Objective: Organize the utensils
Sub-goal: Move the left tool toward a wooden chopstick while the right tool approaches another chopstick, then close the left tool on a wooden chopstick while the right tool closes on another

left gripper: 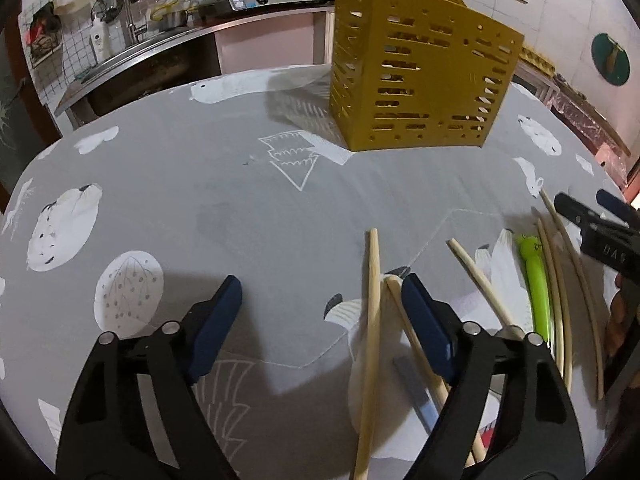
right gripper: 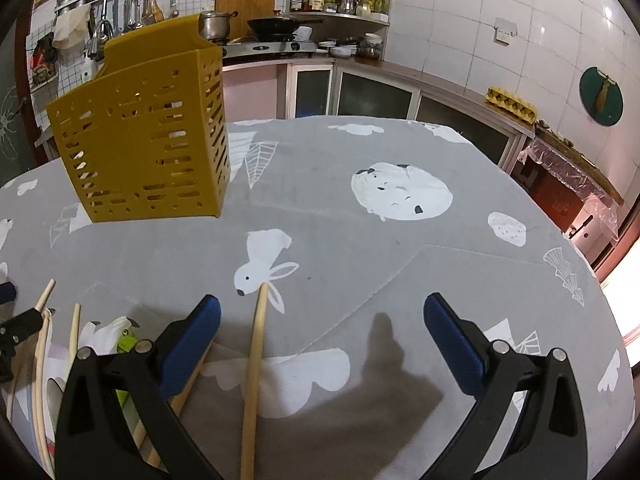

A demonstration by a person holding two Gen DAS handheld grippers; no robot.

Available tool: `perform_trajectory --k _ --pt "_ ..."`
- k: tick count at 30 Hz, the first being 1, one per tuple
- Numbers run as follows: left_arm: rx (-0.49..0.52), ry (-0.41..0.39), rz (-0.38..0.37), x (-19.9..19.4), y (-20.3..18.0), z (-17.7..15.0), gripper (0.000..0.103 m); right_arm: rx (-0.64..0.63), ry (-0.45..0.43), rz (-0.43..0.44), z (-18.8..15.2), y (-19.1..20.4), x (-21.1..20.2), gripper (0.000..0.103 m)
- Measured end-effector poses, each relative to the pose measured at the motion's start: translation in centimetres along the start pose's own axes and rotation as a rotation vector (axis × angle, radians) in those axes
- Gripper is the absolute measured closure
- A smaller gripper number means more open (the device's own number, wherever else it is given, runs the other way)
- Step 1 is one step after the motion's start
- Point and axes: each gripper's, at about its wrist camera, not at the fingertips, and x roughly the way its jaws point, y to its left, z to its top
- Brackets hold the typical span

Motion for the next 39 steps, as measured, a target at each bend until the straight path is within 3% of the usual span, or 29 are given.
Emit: perform_trajectory --k 3,17,22,24,33,36,39 --pt "-0.02 0.011 0.005 0.1 0.4 0.0 0.034 0.001 -0.006 -0.003 0.0 -0.1 -0.1 0.004" --pt "0.007 0.026 0.007 0.4 -1.0 0.2 0.045 -0.017 0.007 -0.01 -0.1 0.1 -0.2 0.005" --pt "-0.03 0.043 -0.015 0.6 -0.6 1.0 0.064 0.007 0.064 0.037 -0.3 0.1 0.7 0.028" --pt "-0.055 0.051 -0.032 0.6 -0.1 1.2 0.068 0.009 0.084 0.057 -0.4 0.3 0.9 0.04" --pt "-0.075 0.066 -0.061 0.7 0.1 1.5 0.084 -0.003 0.124 0.091 0.0 1.4 1.4 0.071" --pt "-0.045 0.079 -0.052 0.8 -0.8 1.5 0.089 -0.014 0.132 0.096 0.1 1.8 1.4 0.077" --pt "0.026 0.079 0.006 0.9 -2.1 1.3 0.09 -0.003 0.141 0.106 0.2 1.7 1.5 0.077"
